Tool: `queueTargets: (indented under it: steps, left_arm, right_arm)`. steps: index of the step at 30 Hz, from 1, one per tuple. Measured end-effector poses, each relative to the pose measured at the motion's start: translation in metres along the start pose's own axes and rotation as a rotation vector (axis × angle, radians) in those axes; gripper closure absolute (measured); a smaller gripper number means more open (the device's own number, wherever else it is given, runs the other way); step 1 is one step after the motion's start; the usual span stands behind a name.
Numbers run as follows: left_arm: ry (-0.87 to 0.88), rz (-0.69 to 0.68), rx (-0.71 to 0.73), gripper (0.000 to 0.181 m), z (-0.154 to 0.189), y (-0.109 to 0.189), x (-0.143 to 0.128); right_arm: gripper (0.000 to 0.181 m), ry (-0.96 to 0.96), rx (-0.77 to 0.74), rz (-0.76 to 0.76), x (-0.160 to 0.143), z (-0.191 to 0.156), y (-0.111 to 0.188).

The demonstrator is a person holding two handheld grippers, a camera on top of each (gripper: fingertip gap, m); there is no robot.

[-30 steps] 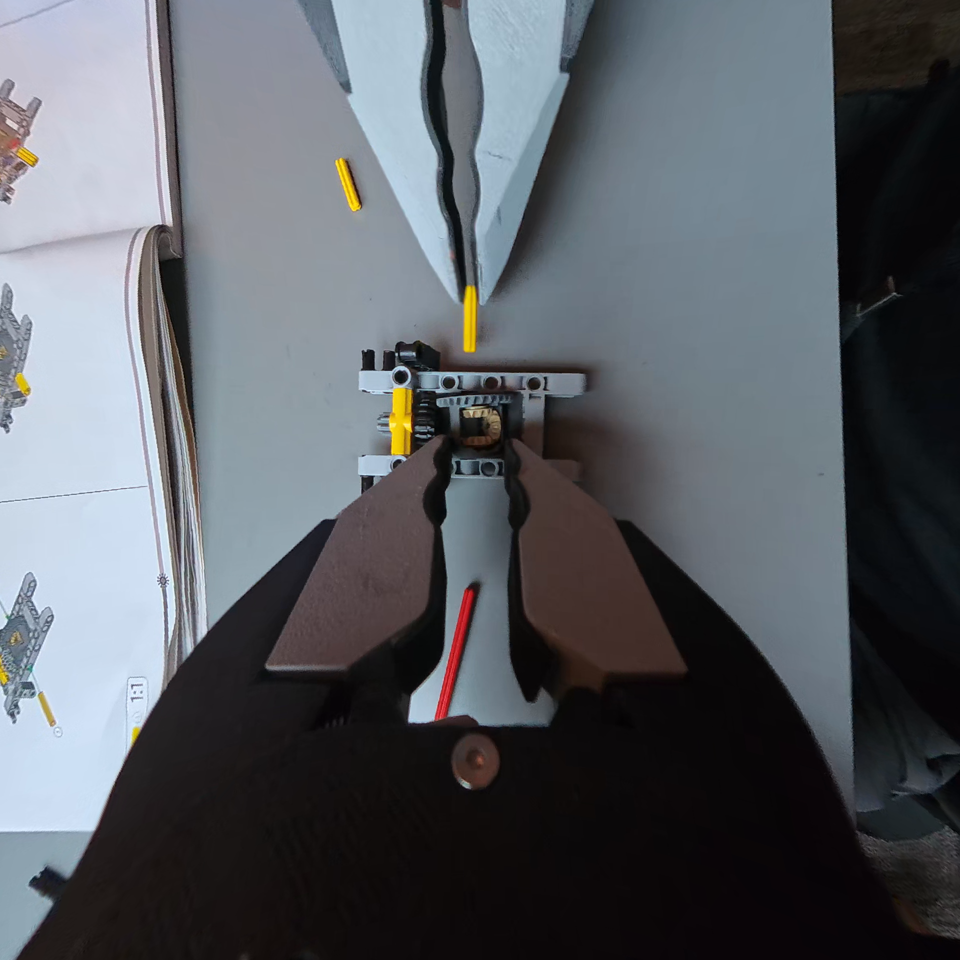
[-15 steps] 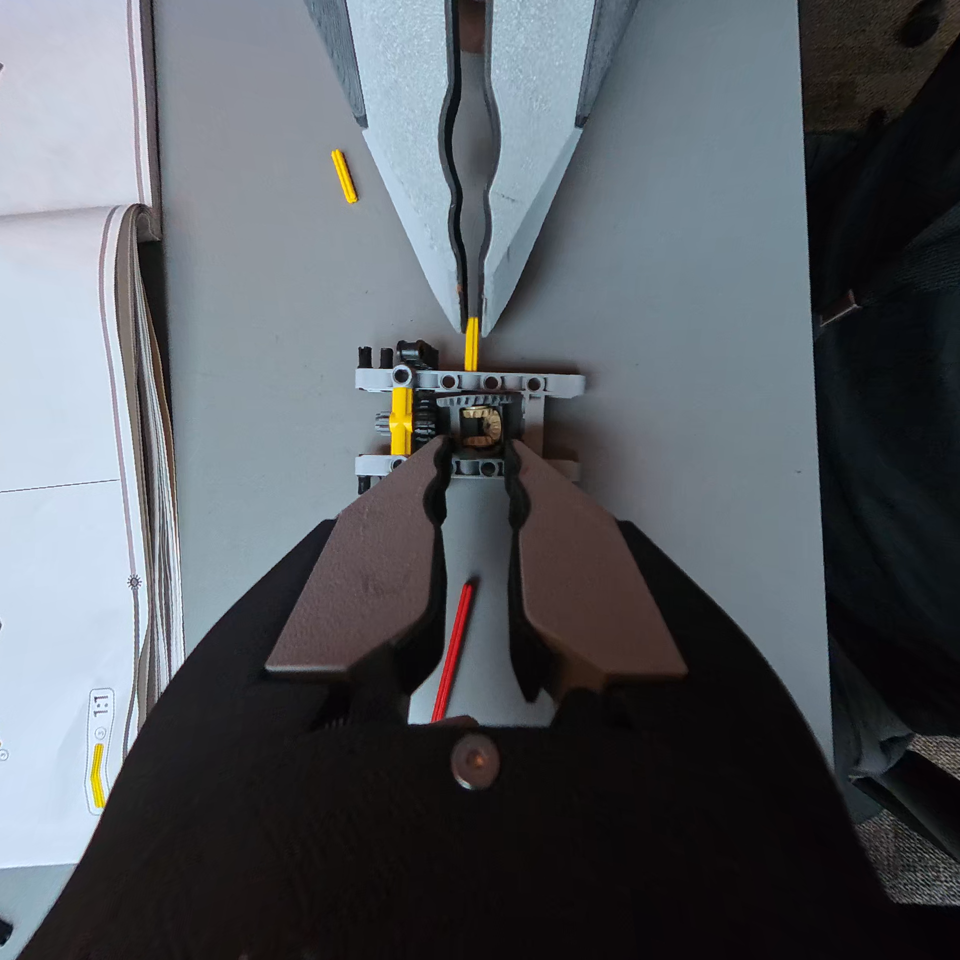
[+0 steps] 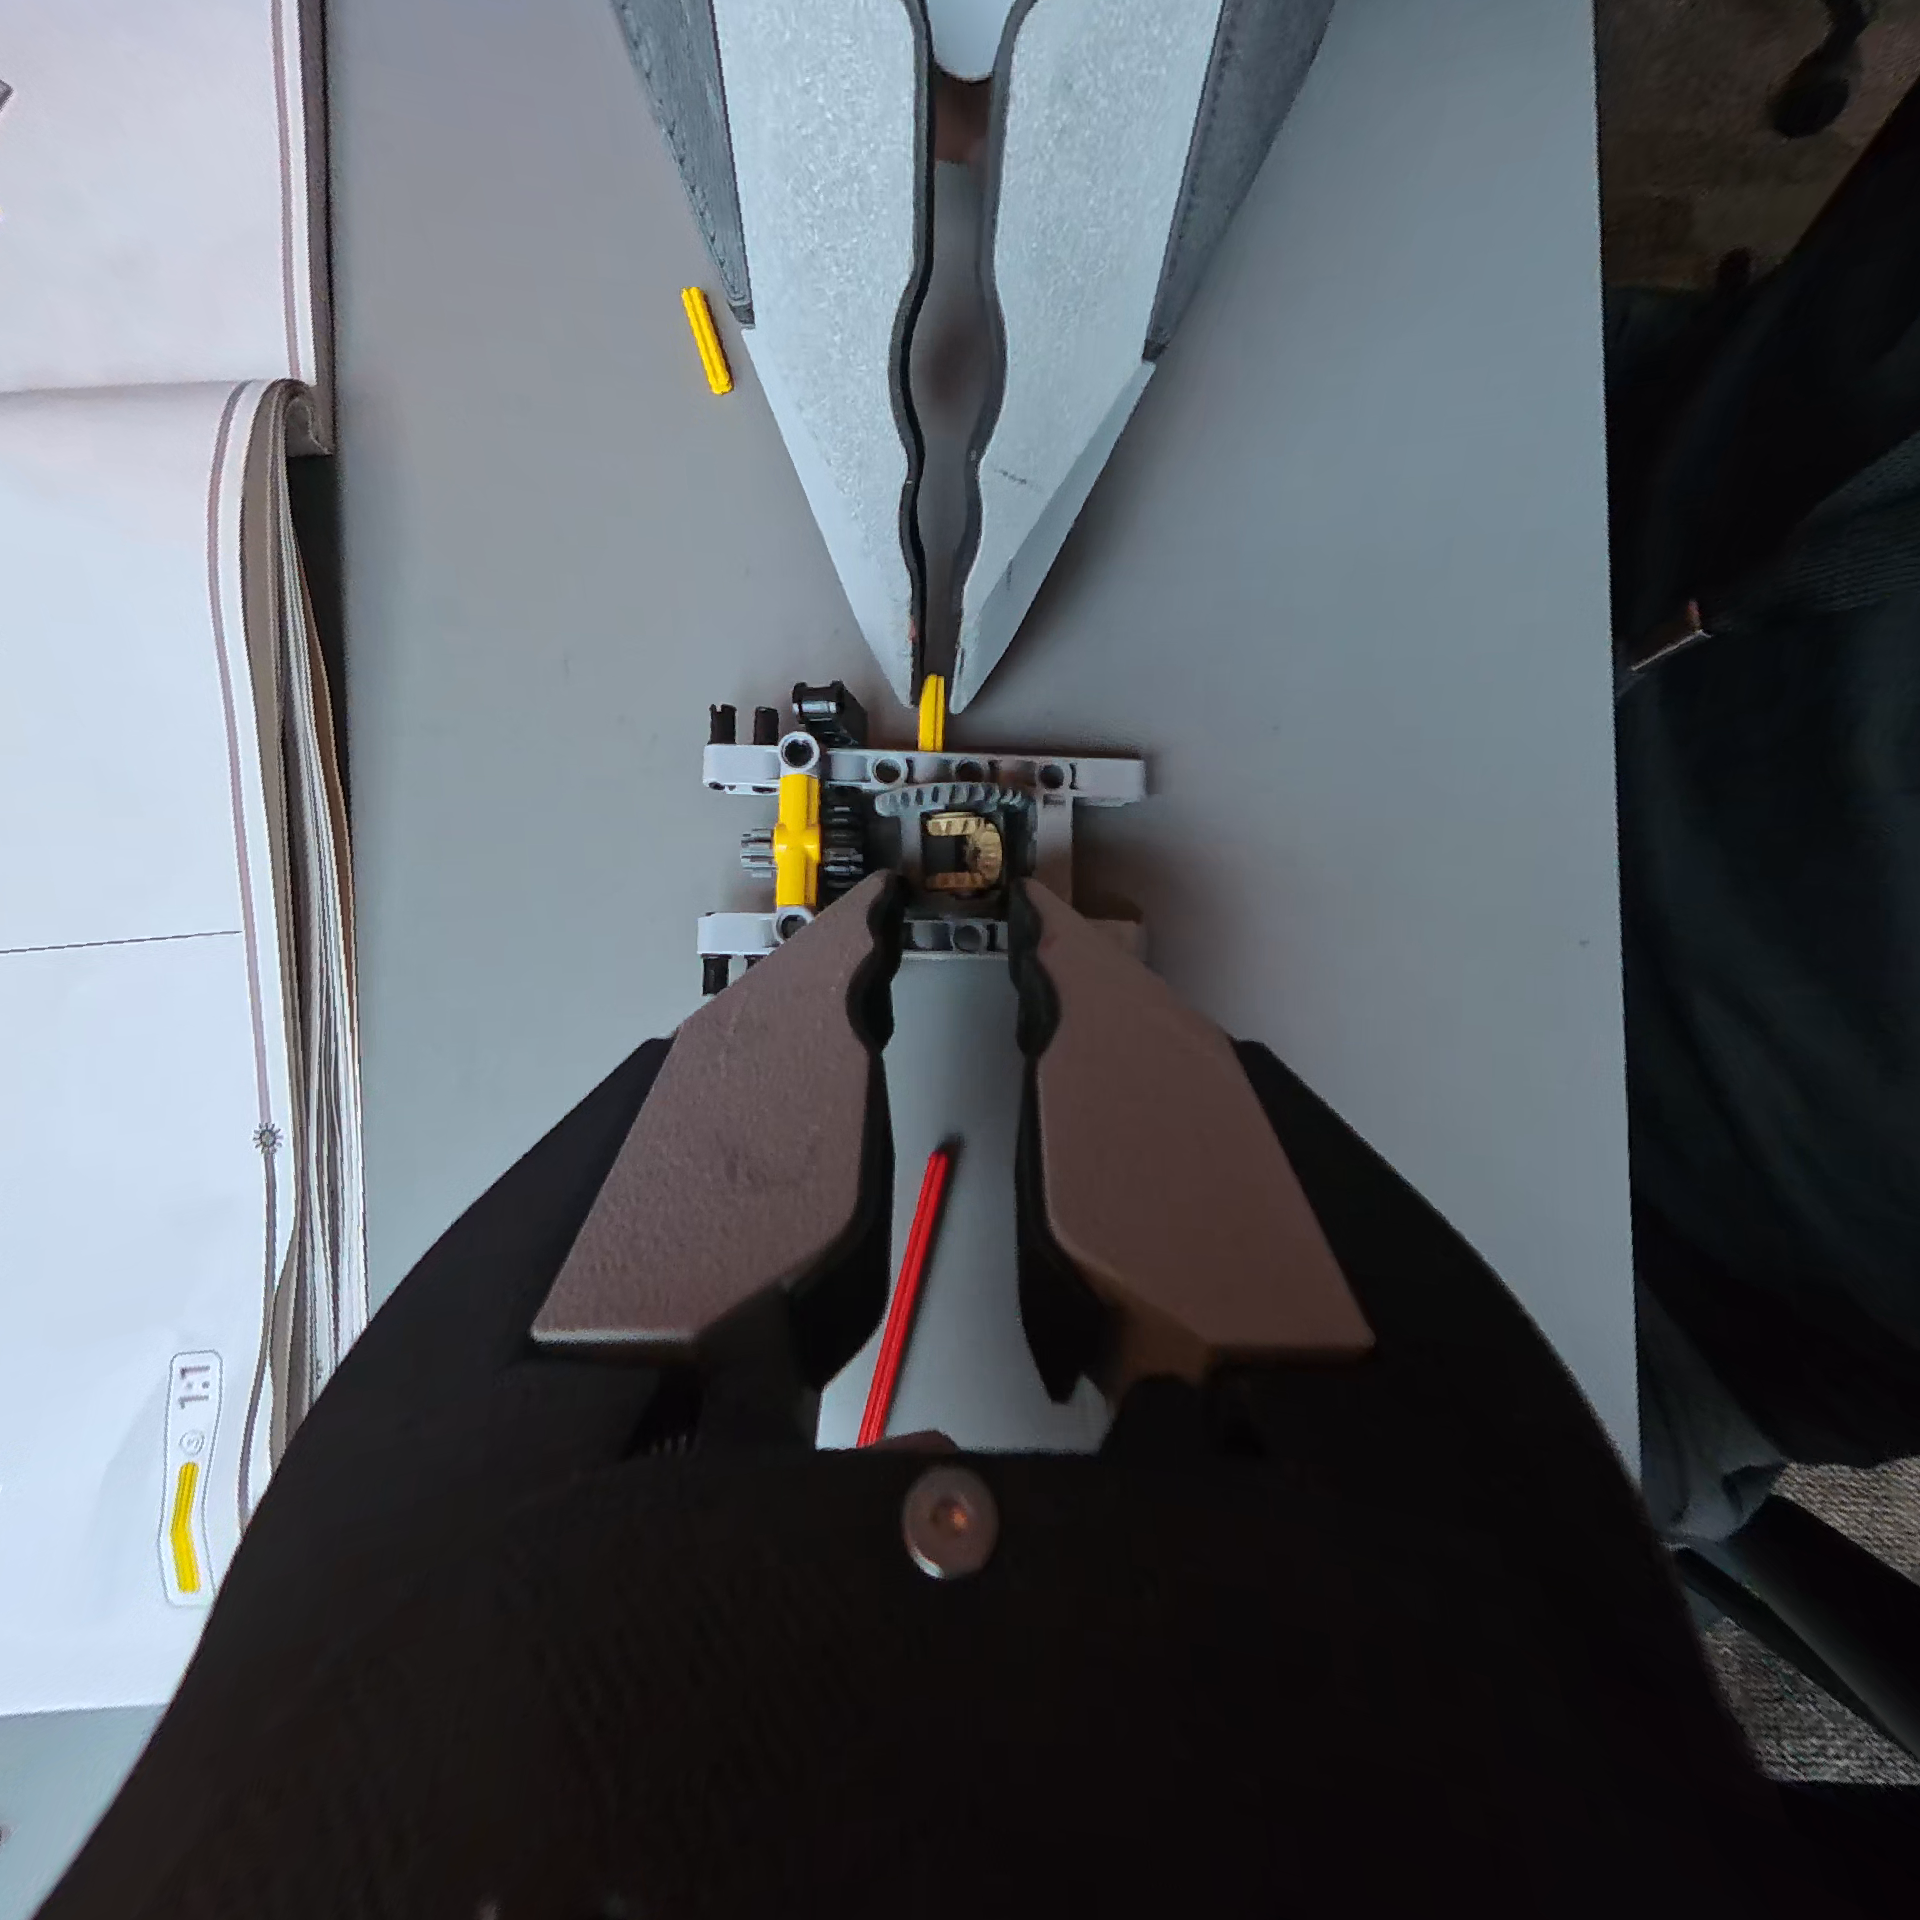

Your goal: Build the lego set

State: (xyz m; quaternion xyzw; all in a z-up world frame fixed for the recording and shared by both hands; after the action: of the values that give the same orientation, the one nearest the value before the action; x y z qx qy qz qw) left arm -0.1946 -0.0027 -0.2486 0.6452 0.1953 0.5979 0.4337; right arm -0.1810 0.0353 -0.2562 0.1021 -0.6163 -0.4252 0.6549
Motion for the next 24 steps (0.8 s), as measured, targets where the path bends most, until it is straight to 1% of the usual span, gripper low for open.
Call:
queueTargets:
  steps: [5,8,14,16,19,22,24]
  left_arm:
    - [0.064,-0.029,-0.022,0.164,-0.003,0.004,0.000]
    - [0.069,-0.050,-0.026,0.164,-0.004,0.003,-0.003]
    - [0.087,-0.033,-0.034,0.164,-0.006,0.003,-0.005]
    - [0.084,-0.038,-0.027,0.164,-0.006,0.003,-0.006]
    - [0.082,-0.043,-0.027,0.164,-0.007,0.004,-0.005]
    - [0.080,-0.042,-0.028,0.164,-0.007,0.005,-0.005]
    - [0.083,-0.042,-0.028,0.164,-0.007,0.006,-0.005]
  right_arm:
    - [0.180,0.012,-0.008,-0.004,0.001,0.001,-0.002]
    - [0.180,0.016,-0.014,0.003,0.004,0.003,-0.004]
    - [0.177,0.033,-0.024,-0.010,0.004,0.005,-0.008]
    - [0.165,0.025,-0.029,-0.030,0.003,0.006,-0.009]
    - [0.160,0.019,-0.023,-0.017,0.004,0.003,-0.007]
    - [0.147,0.018,-0.042,0.000,0.005,0.003,-0.001]
    - [0.145,0.035,-0.056,0.030,0.011,0.001,0.003]
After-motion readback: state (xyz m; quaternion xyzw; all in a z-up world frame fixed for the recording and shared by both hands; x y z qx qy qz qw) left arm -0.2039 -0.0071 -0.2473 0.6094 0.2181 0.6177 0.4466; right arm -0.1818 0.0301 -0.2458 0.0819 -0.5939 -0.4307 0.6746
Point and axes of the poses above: each gripper's, where its closed fingertips meet, y back along the fingers, x out of its top, z = x × y across the jaws, the point moved 1 cm from there along y, back along the fingers, and after that the axes turned 11 degrees about y, right-handed, at the moved point
